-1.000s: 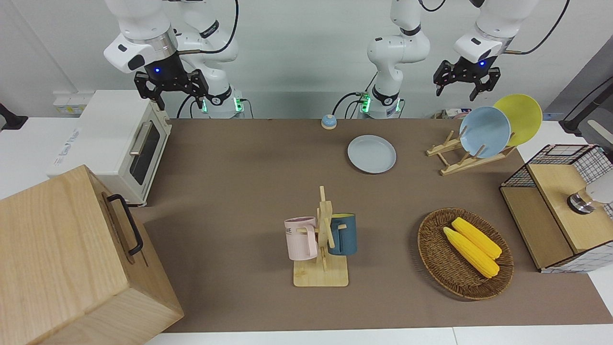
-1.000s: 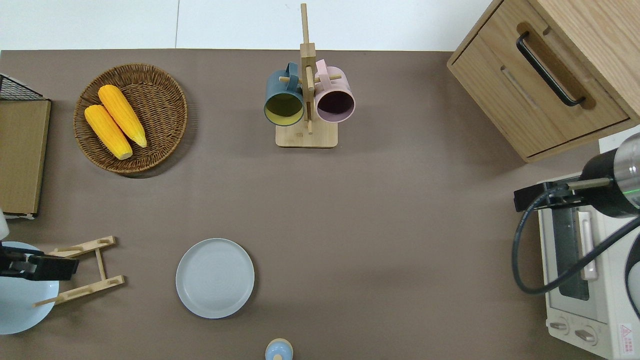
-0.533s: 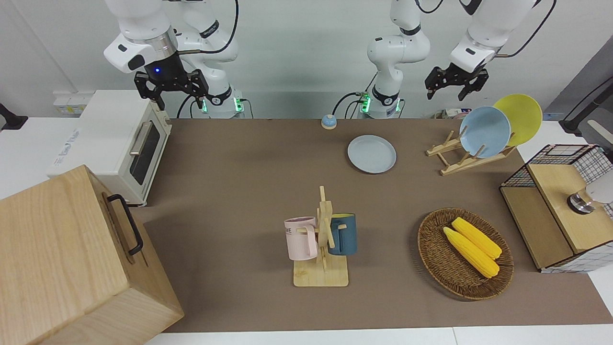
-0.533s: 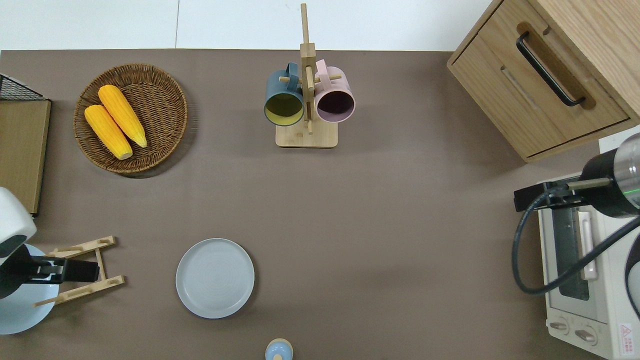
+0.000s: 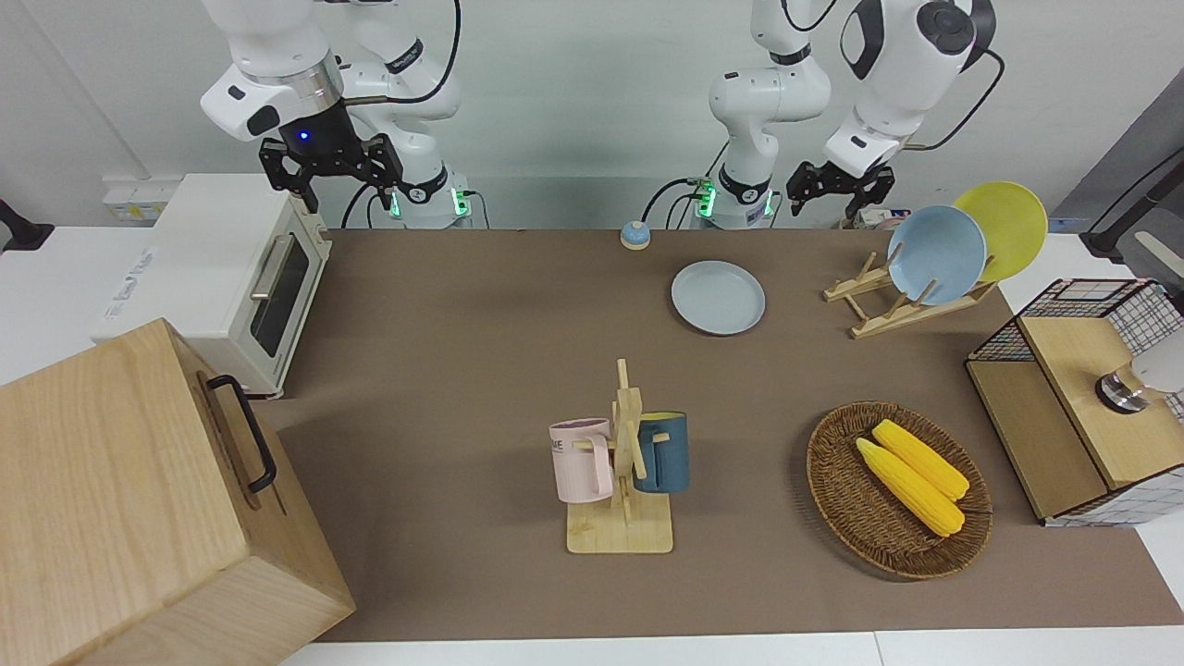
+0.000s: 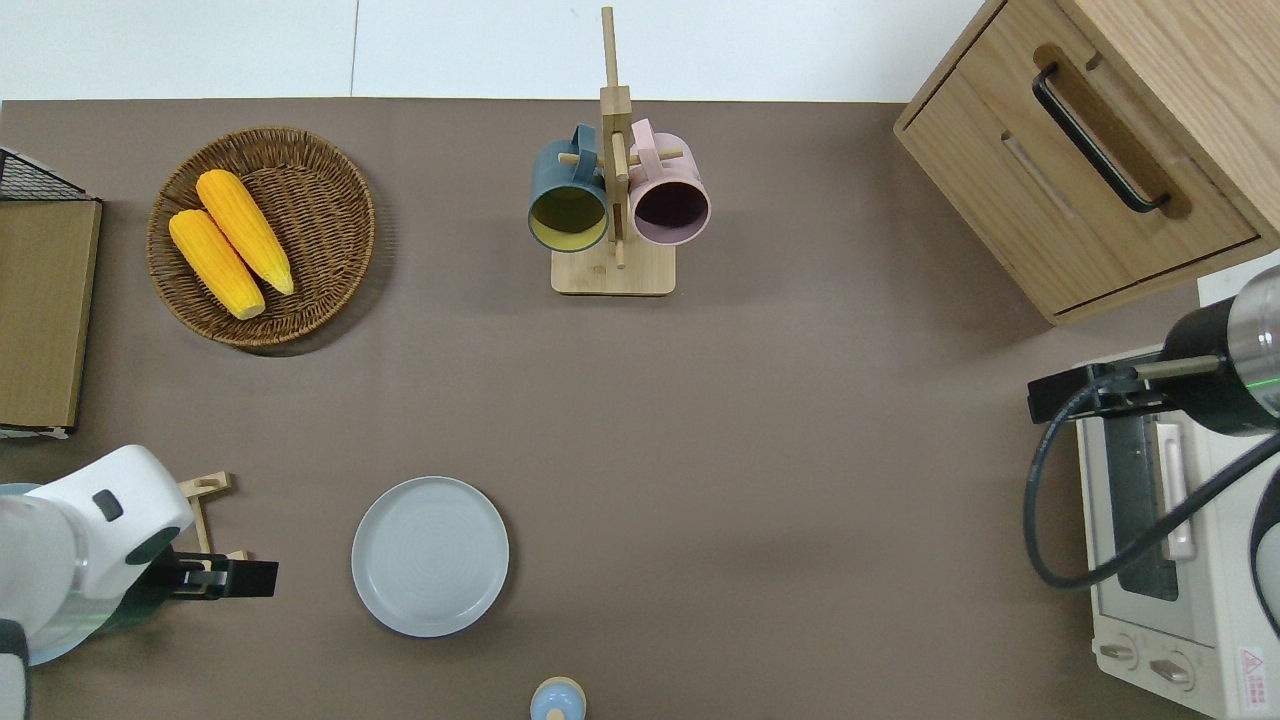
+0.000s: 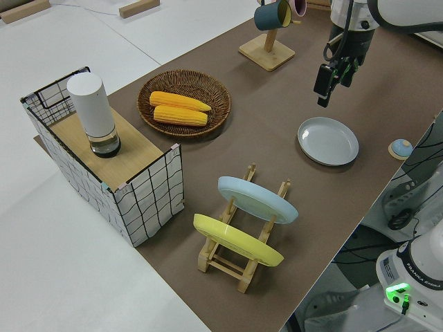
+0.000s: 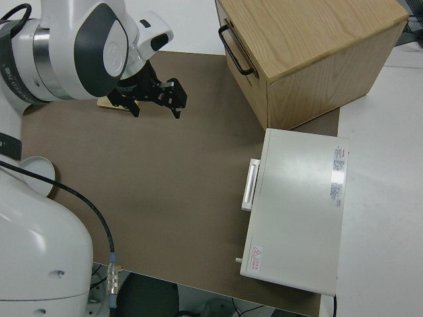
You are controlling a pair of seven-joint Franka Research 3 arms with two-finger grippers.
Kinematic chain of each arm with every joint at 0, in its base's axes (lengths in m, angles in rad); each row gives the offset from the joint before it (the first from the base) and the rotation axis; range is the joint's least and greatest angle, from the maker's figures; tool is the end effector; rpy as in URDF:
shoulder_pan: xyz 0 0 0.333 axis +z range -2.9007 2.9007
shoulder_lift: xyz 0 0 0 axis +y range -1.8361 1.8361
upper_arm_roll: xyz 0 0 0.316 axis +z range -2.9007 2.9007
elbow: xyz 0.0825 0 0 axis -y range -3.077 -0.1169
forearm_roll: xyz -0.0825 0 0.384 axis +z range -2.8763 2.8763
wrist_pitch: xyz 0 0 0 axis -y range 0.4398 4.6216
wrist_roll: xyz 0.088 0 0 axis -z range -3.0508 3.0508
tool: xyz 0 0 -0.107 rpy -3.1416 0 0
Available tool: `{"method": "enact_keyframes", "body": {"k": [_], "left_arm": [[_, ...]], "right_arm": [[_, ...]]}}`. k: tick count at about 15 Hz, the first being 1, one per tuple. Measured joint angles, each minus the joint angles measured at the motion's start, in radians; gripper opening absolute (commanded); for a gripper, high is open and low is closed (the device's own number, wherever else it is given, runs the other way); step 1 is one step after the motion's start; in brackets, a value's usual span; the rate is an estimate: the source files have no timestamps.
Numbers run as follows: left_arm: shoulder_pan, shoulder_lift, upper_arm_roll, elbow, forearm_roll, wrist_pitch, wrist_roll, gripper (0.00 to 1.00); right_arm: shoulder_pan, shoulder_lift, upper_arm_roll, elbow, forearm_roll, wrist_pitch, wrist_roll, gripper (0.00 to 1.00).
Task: Pick gray plate from table and place it on lower plate rack with left arm
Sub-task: 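Move the left gripper away from the rack toward the gray plate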
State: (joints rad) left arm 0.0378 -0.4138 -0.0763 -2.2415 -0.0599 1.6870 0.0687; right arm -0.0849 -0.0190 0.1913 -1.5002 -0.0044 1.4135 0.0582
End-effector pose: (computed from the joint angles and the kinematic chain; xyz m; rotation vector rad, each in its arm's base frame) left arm 0.4126 -0.0247 0.5189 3.1000 -0.1356 -0.2191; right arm 0.5292 0.0571 0.6541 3.1254 0.0742 -0.1050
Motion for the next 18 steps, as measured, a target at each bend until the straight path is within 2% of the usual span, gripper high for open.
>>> {"method": "enact_keyframes", "body": {"k": [5, 9, 18], "left_arm": [[-0.006, -0.058, -0.028, -0.186, -0.028, 0.158, -0.006, 1.0], [-0.007, -0.067, -0.047, -0.288, -0.041, 0.28, -0.006, 1.0], [-0.034, -0.068, -0.054, -0.415, -0.047, 0.453, -0.008, 1.0]], "right_arm": [[0.0, 0.0, 0.0, 0.0, 0.0, 0.0, 0.0, 0.99], [0.0, 0.0, 0.0, 0.0, 0.0, 0.0, 0.0, 0.987], [0.0, 0.0, 0.0, 0.0, 0.0, 0.0, 0.0, 0.99]]}}
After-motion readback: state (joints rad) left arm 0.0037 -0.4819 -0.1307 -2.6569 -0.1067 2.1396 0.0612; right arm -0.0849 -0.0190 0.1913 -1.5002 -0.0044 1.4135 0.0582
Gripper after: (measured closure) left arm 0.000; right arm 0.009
